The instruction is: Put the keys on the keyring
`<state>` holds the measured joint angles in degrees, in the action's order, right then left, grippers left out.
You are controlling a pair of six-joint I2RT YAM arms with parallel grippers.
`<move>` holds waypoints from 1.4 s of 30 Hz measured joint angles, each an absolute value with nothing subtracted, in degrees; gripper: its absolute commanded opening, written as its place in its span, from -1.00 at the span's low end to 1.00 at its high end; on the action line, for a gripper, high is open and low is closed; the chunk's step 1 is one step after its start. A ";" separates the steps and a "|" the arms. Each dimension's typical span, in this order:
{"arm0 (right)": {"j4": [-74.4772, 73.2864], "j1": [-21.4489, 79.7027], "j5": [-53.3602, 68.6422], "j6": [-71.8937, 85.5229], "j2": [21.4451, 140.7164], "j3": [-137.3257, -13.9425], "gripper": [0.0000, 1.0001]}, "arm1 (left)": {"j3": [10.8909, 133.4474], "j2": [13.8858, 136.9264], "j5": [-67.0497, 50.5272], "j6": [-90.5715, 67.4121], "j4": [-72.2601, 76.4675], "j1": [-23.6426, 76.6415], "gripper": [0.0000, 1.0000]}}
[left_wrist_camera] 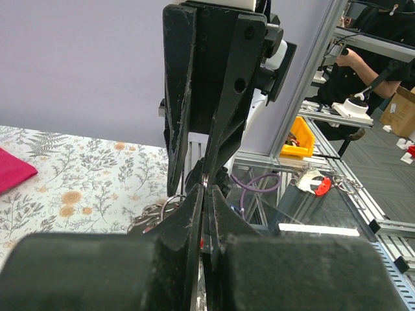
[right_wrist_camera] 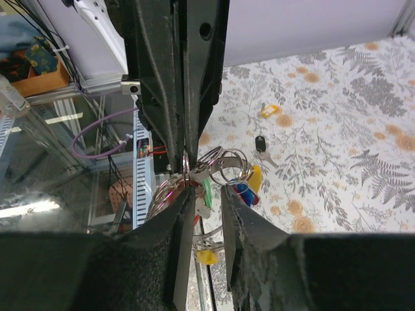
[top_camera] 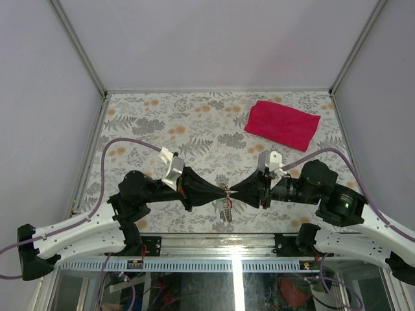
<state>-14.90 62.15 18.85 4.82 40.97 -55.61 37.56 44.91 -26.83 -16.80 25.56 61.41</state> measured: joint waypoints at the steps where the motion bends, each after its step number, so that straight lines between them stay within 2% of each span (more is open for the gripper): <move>1: -14.00 62.15 19.03 4.78 40.23 -54.96 -0.44 | 37.56 44.95 -26.98 -16.91 25.76 61.41 -1.00; 23: -8.16 62.15 22.31 4.51 39.81 -53.98 -0.46 | 37.56 45.04 -27.00 -17.10 26.26 61.41 -1.00; 25: -8.16 62.15 22.61 4.49 40.58 -53.98 -0.55 | 37.56 45.04 -27.00 -17.10 26.24 61.41 -1.00; 29: -8.16 62.15 23.59 4.43 41.21 -54.02 -0.94 | 37.56 44.99 -26.79 -17.10 25.93 61.41 -1.00; 32: -8.25 62.11 23.53 4.32 41.25 -54.15 -1.00 | 37.56 44.84 -26.85 -17.15 26.11 61.41 -1.00; 34: -8.38 62.11 23.44 4.25 41.34 -54.28 -1.00 | 37.56 44.71 -26.83 -17.15 26.00 61.41 -0.91; 38: -10.66 62.13 22.35 3.84 42.02 -55.99 -1.00 | 37.56 44.60 -25.87 -17.06 25.98 61.43 -0.49; 42: -17.15 62.13 18.17 3.16 43.77 -59.27 -1.00 | 37.56 43.13 -22.09 -16.97 24.38 61.43 -0.23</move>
